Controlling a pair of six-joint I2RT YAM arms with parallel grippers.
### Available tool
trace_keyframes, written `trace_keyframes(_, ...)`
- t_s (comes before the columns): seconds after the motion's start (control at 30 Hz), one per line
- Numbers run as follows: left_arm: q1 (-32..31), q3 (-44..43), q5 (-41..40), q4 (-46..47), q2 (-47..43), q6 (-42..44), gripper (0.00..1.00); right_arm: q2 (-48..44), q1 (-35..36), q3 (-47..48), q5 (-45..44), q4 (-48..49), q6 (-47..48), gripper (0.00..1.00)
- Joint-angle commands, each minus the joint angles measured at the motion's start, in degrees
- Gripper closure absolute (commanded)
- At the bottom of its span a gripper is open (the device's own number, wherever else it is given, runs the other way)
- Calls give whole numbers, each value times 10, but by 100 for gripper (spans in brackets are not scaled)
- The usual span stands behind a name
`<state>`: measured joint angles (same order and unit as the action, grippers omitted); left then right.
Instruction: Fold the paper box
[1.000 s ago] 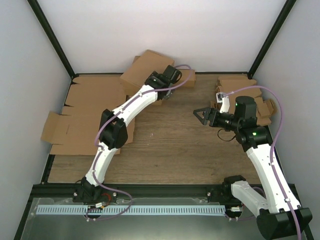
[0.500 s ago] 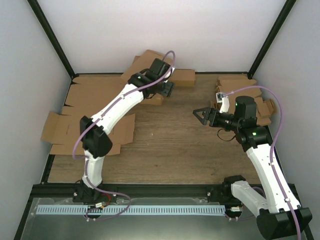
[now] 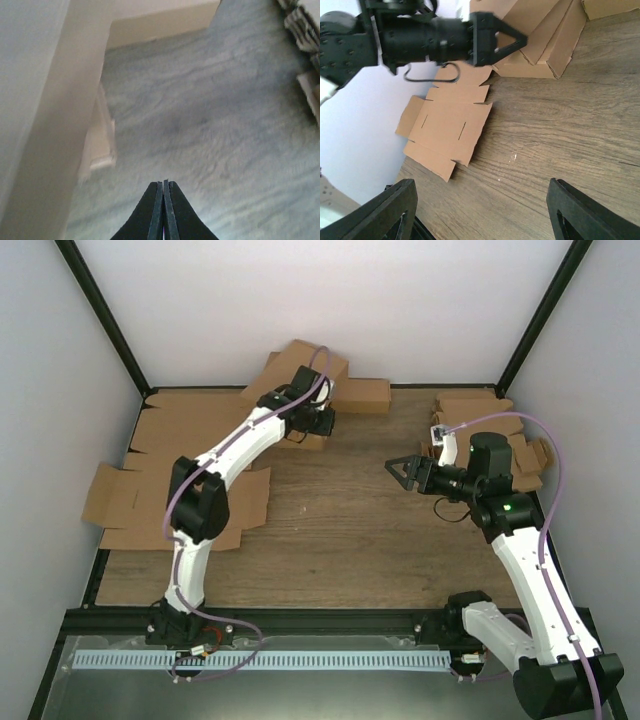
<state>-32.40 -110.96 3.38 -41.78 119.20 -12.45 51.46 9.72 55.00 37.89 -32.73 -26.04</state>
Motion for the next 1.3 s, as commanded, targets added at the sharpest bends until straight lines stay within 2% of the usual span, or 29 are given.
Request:
trace_keyframes(0.0, -2, -100, 18, 48, 78, -20, 96, -6, -1, 3, 2, 10, -4, 26)
trace_keyframes(0.13, -3, -205, -4, 68, 141, -51, 96, -5, -1, 3, -3, 9, -4, 26)
trace_keyframes(0.23, -4, -239, -53, 96, 158, -59, 96, -2, -2, 7, -5, 8, -4, 26)
trace_keyframes(0.37, -4, -283, -62, 79, 183, -67, 96, 2, -2, 11, -7, 10, -5, 26)
trace_keyframes(0.53, -4, -278, -79, 59, 175, -72, 96, 15, -1, 11, -5, 27, -11, 26)
trace_keyframes(0.63, -4, -274, -52, 39, 167, -69, 96, 32, -1, -3, -8, 53, -21, 27)
trace_keyframes(0.77, -4, -208, -20, 36, 115, -68, 96, 78, -1, -5, -10, 108, -54, 31)
trace_keyframes(0.93, -5, -70, -5, 61, -8, -53, 96, 151, -1, -2, -29, 192, -94, 38)
trace_keyframes(1.07, -4, 16, -7, 64, -104, -43, 96, 244, 2, 29, -48, 225, -99, 44)
trace_keyframes(1.2, 8, 101, -31, 65, -185, -40, 96, 344, 4, 92, -59, 237, -90, 55)
trace_keyframes(1.27, 29, 140, -33, 72, -218, -40, 95, 397, 4, 127, -61, 240, -82, 65)
